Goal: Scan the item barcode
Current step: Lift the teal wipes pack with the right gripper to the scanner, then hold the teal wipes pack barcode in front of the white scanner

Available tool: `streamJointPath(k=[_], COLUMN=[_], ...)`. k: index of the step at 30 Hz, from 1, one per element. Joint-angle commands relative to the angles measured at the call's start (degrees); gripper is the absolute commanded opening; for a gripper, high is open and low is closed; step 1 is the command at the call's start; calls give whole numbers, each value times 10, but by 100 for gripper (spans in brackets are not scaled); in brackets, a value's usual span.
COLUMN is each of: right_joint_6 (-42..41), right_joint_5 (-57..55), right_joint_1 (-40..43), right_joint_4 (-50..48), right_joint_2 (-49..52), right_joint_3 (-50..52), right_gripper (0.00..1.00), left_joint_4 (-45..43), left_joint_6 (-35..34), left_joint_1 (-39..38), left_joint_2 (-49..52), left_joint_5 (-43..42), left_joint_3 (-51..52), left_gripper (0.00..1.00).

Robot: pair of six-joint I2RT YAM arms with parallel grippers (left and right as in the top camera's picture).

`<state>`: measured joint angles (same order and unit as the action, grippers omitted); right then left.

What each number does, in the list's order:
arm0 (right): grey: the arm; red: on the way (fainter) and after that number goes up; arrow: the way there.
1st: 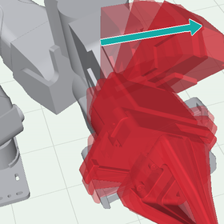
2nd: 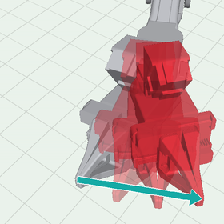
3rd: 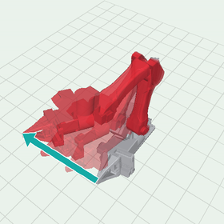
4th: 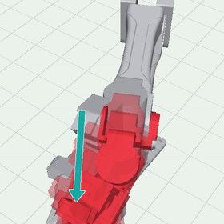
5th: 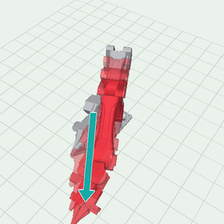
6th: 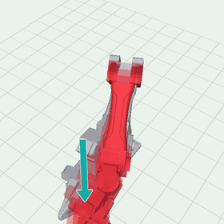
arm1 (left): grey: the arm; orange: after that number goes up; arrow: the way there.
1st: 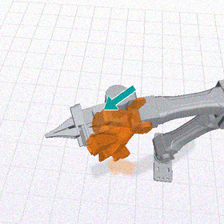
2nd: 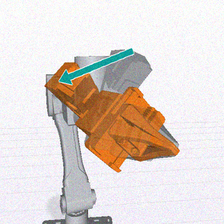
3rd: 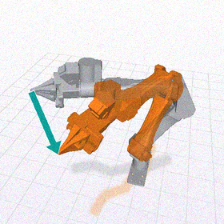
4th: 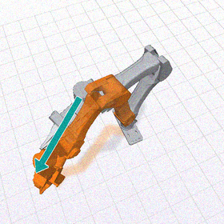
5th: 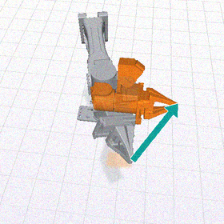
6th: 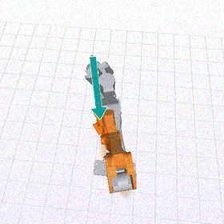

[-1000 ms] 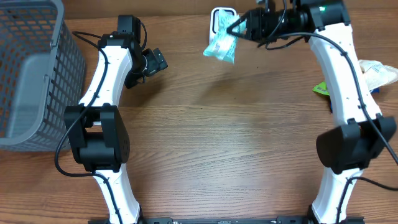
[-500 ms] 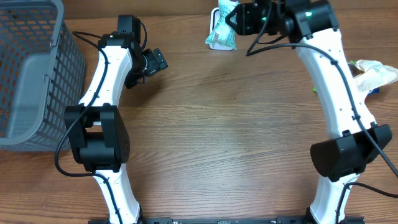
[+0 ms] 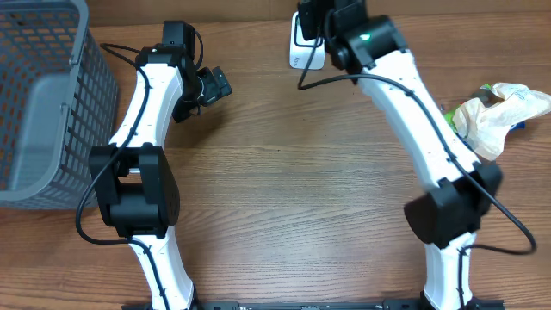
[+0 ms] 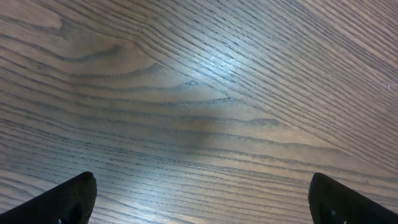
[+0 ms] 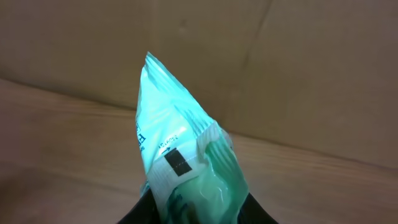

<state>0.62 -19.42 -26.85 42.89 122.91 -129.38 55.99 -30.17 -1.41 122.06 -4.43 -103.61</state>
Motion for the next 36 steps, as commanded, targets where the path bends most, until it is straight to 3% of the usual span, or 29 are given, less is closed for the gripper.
streamJointPath(k=[1, 11, 18, 26, 36], right_joint_6=[85, 181, 194, 284, 281], right_joint_5=[-96, -189, -195, -240, -277], right_joint_1=[-2, -10, -23, -33, -35], right_joint_4=[-38, -152, -236, -334, -335], right_joint_2=[42, 101, 124, 179, 194], right_joint_3=[-11, -11, -11, -11, -11], right_gripper=[17, 4, 4, 4, 4], left_joint_4=[1, 1, 1, 1, 1], left_joint_6=[6, 6, 6, 6, 6], left_joint_1=[-1, -2, 0, -2, -1], left_joint_2=[-11, -11, -11, -11, -11], left_joint_5=[4, 4, 4, 4, 4], left_joint_3=[-11, -11, -11, -11, -11], left_gripper=[100, 100, 100, 100, 100])
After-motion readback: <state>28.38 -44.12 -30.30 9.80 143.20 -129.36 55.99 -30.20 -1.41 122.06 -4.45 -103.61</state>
